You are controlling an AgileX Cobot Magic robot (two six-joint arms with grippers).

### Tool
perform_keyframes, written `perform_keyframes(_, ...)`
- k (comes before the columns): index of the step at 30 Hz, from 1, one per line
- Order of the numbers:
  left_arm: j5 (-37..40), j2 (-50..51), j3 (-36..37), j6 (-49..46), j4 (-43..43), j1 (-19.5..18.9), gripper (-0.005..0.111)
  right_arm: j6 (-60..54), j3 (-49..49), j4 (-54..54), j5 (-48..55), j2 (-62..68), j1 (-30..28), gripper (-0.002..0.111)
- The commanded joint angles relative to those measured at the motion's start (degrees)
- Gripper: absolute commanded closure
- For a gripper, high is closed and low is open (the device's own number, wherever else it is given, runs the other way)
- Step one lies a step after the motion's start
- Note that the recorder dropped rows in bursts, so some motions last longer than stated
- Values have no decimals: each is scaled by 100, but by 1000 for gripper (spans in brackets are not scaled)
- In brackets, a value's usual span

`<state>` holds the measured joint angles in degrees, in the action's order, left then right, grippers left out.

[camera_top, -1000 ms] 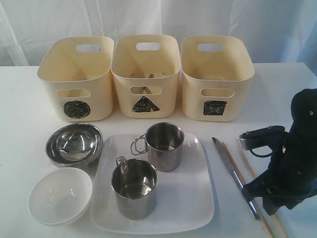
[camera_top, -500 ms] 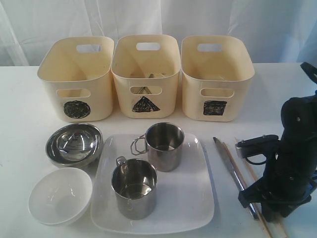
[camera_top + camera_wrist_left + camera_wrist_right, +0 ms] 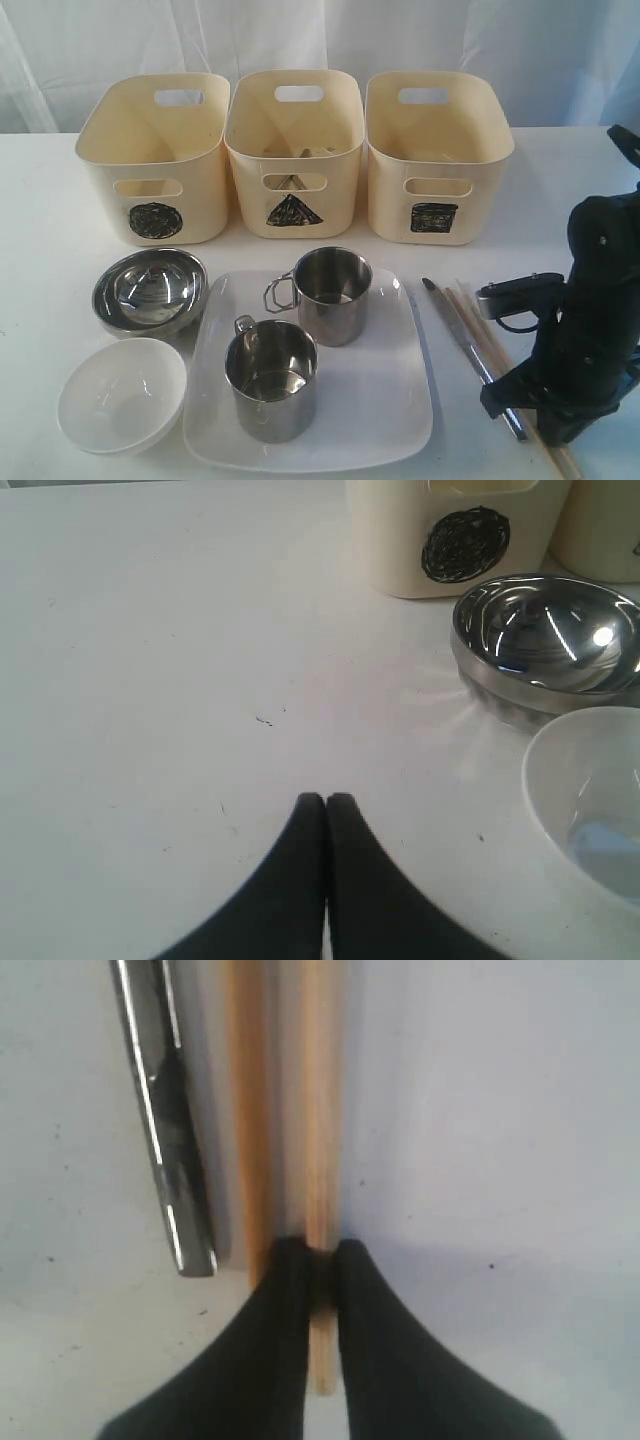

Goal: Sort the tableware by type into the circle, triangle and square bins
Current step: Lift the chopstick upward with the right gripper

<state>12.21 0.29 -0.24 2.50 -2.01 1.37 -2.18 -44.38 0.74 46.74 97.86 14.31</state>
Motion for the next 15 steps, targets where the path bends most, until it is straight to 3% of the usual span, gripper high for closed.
perform_keyframes(1,-12,-29,24,21,-6,-12,107,119,41,-30,-120,-380,-64,108)
perform_keyframes(10,-12,-29,24,21,-6,-12,107,-21,-88,-7,-223,-1545,-64,108)
perform_keyframes(15,-12,-29,24,21,-6,-12,107,-931,-521,1000,-714,-2096,-64,108)
